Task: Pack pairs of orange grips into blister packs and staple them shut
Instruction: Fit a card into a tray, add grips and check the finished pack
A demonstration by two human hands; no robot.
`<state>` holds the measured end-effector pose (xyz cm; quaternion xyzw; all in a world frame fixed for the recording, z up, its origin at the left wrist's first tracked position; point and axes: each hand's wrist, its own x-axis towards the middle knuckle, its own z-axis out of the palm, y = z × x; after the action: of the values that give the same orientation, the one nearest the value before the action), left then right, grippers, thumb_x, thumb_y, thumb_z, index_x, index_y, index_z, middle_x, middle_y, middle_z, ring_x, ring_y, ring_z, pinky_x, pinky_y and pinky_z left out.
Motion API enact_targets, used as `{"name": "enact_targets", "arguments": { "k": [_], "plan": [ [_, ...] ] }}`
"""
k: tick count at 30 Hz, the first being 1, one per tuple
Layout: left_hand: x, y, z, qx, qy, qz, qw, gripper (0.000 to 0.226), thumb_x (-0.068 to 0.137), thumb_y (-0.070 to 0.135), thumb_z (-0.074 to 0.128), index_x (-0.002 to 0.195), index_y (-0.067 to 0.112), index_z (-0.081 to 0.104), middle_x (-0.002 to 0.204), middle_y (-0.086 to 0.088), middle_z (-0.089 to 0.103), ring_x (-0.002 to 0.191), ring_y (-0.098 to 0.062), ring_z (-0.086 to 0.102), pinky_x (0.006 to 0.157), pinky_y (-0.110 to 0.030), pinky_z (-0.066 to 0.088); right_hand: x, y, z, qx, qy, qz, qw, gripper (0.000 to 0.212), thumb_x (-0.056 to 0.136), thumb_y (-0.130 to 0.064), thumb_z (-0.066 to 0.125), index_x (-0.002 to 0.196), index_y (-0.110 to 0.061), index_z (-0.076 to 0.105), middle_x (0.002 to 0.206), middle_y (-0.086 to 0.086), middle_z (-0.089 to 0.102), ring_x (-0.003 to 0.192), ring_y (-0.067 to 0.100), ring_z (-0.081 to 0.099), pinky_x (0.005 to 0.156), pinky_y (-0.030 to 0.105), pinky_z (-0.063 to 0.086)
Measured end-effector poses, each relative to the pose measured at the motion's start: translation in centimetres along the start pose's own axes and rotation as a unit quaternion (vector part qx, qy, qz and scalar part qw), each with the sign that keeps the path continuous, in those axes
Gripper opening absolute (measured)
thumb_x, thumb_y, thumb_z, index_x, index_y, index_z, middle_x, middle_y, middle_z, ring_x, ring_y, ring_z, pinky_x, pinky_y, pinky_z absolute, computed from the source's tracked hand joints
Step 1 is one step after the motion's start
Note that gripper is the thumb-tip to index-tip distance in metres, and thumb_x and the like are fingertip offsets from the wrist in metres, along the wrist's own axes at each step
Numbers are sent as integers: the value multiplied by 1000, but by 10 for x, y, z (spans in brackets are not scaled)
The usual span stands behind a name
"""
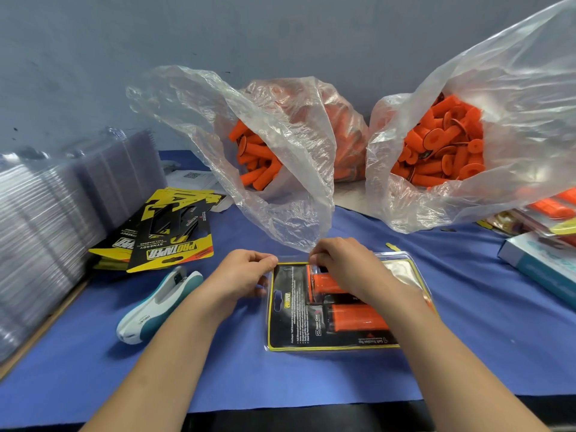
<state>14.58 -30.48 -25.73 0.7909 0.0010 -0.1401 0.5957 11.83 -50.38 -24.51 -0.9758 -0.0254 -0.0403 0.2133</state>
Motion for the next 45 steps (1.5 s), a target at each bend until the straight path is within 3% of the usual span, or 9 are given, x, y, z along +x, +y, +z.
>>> {"name": "enact_targets", "arguments": {
  "k": [10, 13, 17, 24, 26, 28, 31, 37, 45],
  "plan": [
    [-9, 8, -15, 107, 78, 58, 990, 16, 97, 28, 59, 98, 13, 62, 87, -3, 64, 68, -16, 59, 56, -29, 48, -2, 3, 3, -14, 18, 16, 1000, 18, 97, -20, 51, 84, -23, 63, 93, -6, 70, 93, 23, 63, 77, 38, 51],
    [-24, 8, -48, 325, 183, 88, 924, 21, 95, 40, 57, 99, 19, 60, 95, 0, 65, 89, -22, 60, 76, -35, 48, -1, 9, 1, -18, 2, 39, 999, 21, 97, -19, 52, 79, -26, 60, 87, -8, 65, 95, 25, 61, 77, 38, 50],
    [-50, -15, -79, 498, 236, -44, 833, 63, 84, 66, 56, 118, 14, 50, 125, -11, 48, 121, -33, 44, 94, -44, 41, -1, 13, 0, -3, -5, 59, 998, 23, 95, -18, 52, 75, -25, 60, 92, 2, 69, 92, 29, 61, 79, 41, 51],
    [-54, -34, -97, 507, 184, -75, 839, 70, 78, 73, 54, 113, 13, 46, 115, -5, 58, 103, -25, 55, 72, -35, 42, -5, 14, 0, -23, 17, 33, 999, 17, 98, -18, 49, 83, -23, 55, 98, 7, 69, 91, 34, 60, 71, 39, 45],
    [-57, -31, -99, 420, 141, -70, 893, 76, 64, 83, 51, 96, 14, 54, 94, -1, 64, 83, -20, 60, 66, -33, 45, -6, 14, 0, -28, 22, 29, 999, 15, 98, -17, 49, 87, -22, 59, 98, 6, 69, 91, 33, 60, 67, 37, 41],
    [-61, -23, -94, 170, 70, -56, 981, 86, 51, 86, 60, 91, 10, 65, 79, -5, 69, 70, -24, 67, 65, -34, 50, -6, 15, 0, -32, 23, 30, 999, 15, 98, -16, 49, 91, -20, 62, 94, 4, 68, 91, 32, 60, 66, 37, 41],
    [-63, -15, -73, -126, -78, -25, 989, 79, 46, 76, 80, 102, 21, 76, 101, -10, 74, 90, -34, 72, 71, -43, 57, -5, 16, -1, -22, 23, 38, 999, 18, 98, -16, 48, 84, -24, 56, 84, -2, 59, 85, 30, 57, 62, 35, 35],
    [-62, -5, -44, -215, -205, -10, 955, 54, 81, 68, 56, 119, 33, 70, 133, -7, 63, 132, -40, 48, 112, -47, 37, -4, 16, -2, -21, 16, 40, 999, 19, 98, -15, 46, 85, -23, 56, 87, 2, 61, 80, 27, 53, 62, 35, 36],
    [-64, -12, -26, -126, -242, 25, 962, 63, 80, 67, 52, 123, 23, 66, 125, -13, 67, 99, -19, 64, 82, -30, 52, -4, 18, -3, -8, 11, 45, 999, 21, 97, -15, 47, 83, -23, 60, 93, 6, 68, 87, 31, 60, 72, 41, 48]
  ]
}}
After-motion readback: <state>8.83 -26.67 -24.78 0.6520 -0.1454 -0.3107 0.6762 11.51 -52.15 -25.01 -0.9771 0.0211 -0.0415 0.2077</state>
